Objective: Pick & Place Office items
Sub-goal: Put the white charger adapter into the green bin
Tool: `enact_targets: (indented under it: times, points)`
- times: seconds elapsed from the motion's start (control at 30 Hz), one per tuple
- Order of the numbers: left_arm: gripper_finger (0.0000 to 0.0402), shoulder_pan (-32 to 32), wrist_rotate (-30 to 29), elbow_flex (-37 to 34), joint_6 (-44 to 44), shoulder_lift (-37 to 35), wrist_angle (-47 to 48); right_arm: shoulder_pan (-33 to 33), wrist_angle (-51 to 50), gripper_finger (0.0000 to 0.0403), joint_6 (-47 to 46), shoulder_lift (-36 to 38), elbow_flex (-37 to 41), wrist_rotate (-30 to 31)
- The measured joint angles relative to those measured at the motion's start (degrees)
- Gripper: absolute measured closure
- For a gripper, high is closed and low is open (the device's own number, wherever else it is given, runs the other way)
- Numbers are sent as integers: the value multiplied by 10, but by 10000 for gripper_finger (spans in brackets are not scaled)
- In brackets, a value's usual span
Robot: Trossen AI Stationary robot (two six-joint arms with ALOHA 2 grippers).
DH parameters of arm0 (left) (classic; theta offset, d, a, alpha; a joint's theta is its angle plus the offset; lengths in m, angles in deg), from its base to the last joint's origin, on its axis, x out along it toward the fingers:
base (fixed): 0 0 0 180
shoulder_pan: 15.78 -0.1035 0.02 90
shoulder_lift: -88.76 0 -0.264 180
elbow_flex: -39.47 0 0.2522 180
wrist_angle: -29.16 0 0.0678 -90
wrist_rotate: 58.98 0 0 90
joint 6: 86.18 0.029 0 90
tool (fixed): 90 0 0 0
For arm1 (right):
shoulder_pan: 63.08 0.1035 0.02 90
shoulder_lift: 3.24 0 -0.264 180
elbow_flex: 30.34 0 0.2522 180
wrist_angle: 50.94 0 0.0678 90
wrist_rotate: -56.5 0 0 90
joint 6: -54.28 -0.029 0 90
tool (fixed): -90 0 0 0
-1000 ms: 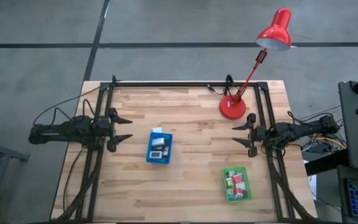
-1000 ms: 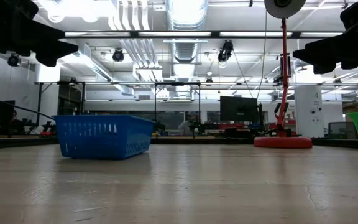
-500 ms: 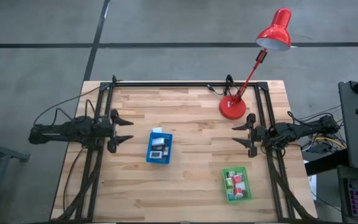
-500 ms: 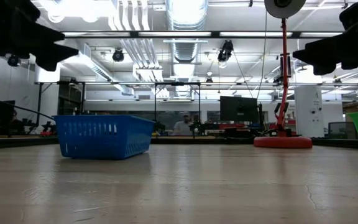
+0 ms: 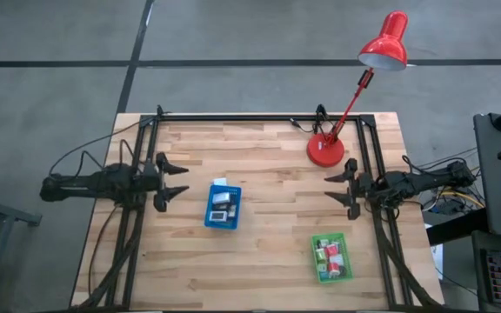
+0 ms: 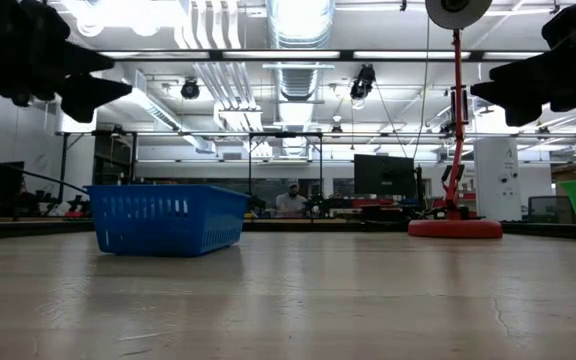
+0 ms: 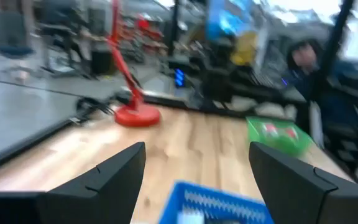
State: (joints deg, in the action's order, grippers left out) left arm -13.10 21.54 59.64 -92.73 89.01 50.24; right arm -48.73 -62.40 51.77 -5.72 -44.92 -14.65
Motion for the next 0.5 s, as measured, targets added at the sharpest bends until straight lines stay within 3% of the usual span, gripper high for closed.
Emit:
enact_targets:
  times: [0.2, 0.5]
  points:
    - [109, 0, -68, 0, -70, 0, -9, 0, 3, 200, 26, 0, 0, 28]
    - [109, 0, -72, -3, -103, 0, 56, 0, 2, 200, 38, 0, 0, 28]
